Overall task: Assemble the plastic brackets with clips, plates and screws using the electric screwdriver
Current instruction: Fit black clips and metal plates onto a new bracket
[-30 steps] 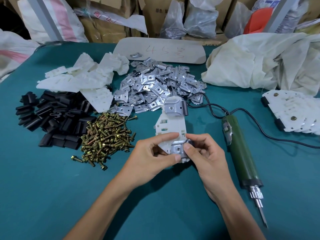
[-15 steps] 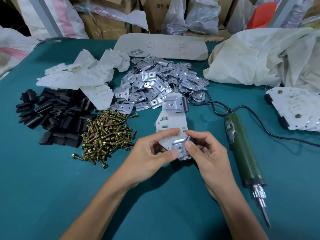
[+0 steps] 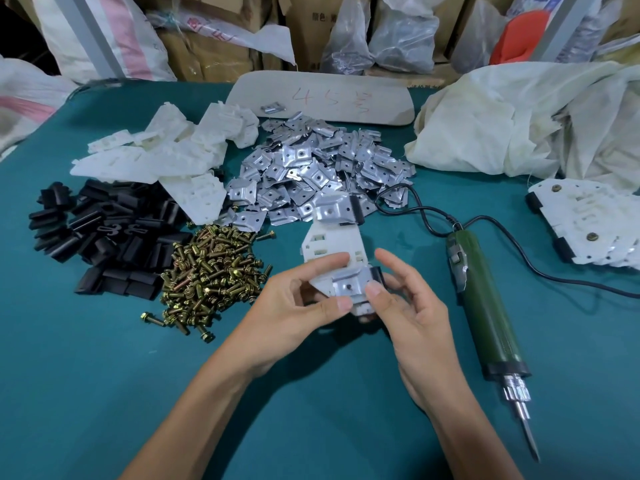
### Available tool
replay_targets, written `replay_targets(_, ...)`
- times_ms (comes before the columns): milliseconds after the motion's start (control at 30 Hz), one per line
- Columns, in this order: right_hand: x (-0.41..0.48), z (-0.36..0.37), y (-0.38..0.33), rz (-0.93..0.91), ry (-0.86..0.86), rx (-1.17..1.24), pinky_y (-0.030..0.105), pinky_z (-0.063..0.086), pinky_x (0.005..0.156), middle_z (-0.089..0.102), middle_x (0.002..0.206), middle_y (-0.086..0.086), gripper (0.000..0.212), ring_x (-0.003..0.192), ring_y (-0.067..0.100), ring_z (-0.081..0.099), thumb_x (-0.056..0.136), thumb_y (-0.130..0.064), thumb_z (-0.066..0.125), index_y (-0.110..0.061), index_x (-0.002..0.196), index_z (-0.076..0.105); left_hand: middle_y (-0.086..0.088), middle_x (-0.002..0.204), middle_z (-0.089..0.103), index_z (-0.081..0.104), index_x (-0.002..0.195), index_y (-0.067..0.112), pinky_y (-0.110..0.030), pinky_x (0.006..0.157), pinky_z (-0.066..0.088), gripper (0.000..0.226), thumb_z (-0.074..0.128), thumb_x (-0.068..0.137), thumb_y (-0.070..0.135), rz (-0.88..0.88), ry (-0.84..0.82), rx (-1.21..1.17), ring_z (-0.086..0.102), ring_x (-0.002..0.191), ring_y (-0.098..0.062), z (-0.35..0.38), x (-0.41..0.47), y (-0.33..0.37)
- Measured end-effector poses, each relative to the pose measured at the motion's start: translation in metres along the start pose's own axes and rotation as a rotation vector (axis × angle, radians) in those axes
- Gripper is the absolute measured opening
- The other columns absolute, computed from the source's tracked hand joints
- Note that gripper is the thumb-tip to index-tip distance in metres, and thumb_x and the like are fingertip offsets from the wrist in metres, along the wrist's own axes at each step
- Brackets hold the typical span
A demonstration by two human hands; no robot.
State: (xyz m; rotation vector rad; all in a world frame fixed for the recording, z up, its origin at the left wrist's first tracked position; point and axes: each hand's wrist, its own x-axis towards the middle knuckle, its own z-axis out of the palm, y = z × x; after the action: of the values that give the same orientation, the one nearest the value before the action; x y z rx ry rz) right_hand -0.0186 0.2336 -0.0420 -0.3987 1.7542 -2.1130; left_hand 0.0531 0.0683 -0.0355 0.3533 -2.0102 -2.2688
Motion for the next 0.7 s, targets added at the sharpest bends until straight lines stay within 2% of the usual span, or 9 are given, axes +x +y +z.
replay_targets(67, 0.0, 0.0, 0.0, 0.024, -0.018, 0.003, 0.02, 0.056, 0.077, 0.077, 0.111, -0.002, 0.047, 0.089, 0.012, 0.073, 0.085, -0.031, 0.077, -0.025, 0.13, 0.065, -0.008, 0.117, 0.074, 0.065, 0.131, 0.024, -0.035, 0.095, 0.056, 0.056, 0.081, 0.078, 0.02, -0.008, 0.039, -0.035, 0.067, 0.098, -0.031, -0.003, 0.003, 0.0)
replay_targets(133, -0.002, 0.001, 0.003, 0.064, -0.075, -0.059, 0.019, 0.056, 0.08, 0.078, 0.107, -0.002, 0.06, 0.09, 0.009, 0.074, 0.08, -0.027, 0.085, -0.03, 0.133, 0.059, -0.027, 0.11, 0.07, 0.067, 0.129, 0.027, -0.047, 0.098, 0.053, 0.055, 0.082, 0.076, 0.022, -0.026, 0.071, -0.045, 0.061, 0.092, -0.029, -0.003, 0.003, 0.0)
replay_targets(200, -0.004, 0.003, 0.007, 0.085, -0.121, -0.137, 0.021, 0.056, 0.085, 0.076, 0.111, 0.003, 0.077, 0.099, 0.013, 0.074, 0.071, -0.027, 0.09, -0.042, 0.136, 0.052, -0.035, 0.114, 0.064, 0.067, 0.13, 0.03, -0.054, 0.102, 0.048, 0.055, 0.082, 0.077, 0.025, -0.033, 0.086, -0.027, 0.06, 0.093, -0.029, -0.003, 0.003, 0.0)
replay_targets(300, -0.006, 0.007, 0.01, 0.015, -0.029, -0.301, 0.03, 0.055, 0.095, 0.069, 0.12, -0.001, 0.074, 0.108, 0.015, 0.07, 0.064, -0.046, 0.086, -0.055, 0.129, 0.052, -0.019, 0.114, 0.072, 0.066, 0.129, 0.033, -0.045, 0.098, 0.053, 0.055, 0.082, 0.077, 0.031, -0.026, 0.091, 0.017, 0.066, 0.094, -0.026, -0.002, 0.002, -0.001)
replay_targets(367, -0.004, 0.009, 0.009, -0.007, 0.082, -0.347, 0.029, 0.055, 0.093, 0.071, 0.118, -0.009, 0.066, 0.103, 0.01, 0.07, 0.061, -0.054, 0.083, -0.053, 0.122, 0.057, -0.002, 0.115, 0.075, 0.064, 0.131, 0.036, -0.036, 0.092, 0.058, 0.055, 0.08, 0.078, 0.035, -0.025, 0.059, 0.068, 0.07, 0.097, -0.022, 0.001, 0.002, -0.002)
replay_targets(467, 0.0, 0.001, 0.007, 0.047, 0.116, -0.262, 0.019, 0.055, 0.087, 0.076, 0.113, -0.014, 0.062, 0.101, 0.006, 0.073, 0.062, -0.037, 0.095, -0.042, 0.117, 0.066, 0.017, 0.114, 0.073, 0.055, 0.136, 0.047, -0.025, 0.084, 0.055, 0.057, 0.074, 0.083, 0.045, 0.002, -0.007, 0.192, 0.068, 0.092, -0.005, 0.0, 0.001, -0.003)
replay_targets(567, 0.004, -0.009, -0.001, 0.162, 0.131, -0.136, 0.021, 0.055, 0.089, 0.078, 0.11, -0.008, 0.066, 0.104, 0.01, 0.073, 0.058, -0.024, 0.101, -0.024, 0.118, 0.073, 0.02, 0.101, 0.071, 0.038, 0.139, 0.065, -0.018, 0.083, 0.051, 0.068, 0.07, 0.079, 0.061, 0.061, 0.053, 0.465, 0.067, 0.088, -0.002, -0.01, -0.004, -0.002)
replay_targets(633, 0.006, -0.016, -0.006, 0.221, 0.131, -0.014, 0.021, 0.057, 0.084, 0.079, 0.107, 0.003, 0.066, 0.097, 0.014, 0.075, 0.056, -0.019, 0.098, -0.014, 0.118, 0.073, 0.024, 0.094, 0.063, 0.035, 0.142, 0.062, -0.012, 0.08, 0.045, 0.065, 0.064, 0.083, 0.063, 0.201, 0.188, 0.805, 0.061, 0.09, -0.001, -0.019, -0.008, 0.001)
replay_targets(700, 0.006, -0.023, -0.012, 0.273, 0.09, 0.096, 0.021, 0.058, 0.077, 0.079, 0.101, 0.012, 0.068, 0.084, 0.017, 0.073, 0.054, -0.017, 0.097, -0.007, 0.117, 0.073, 0.023, 0.094, 0.049, 0.048, 0.139, 0.049, -0.015, 0.079, 0.042, 0.052, 0.057, 0.089, 0.056, 0.352, 0.269, 0.981, 0.053, 0.091, -0.005, -0.022, -0.008, 0.008)
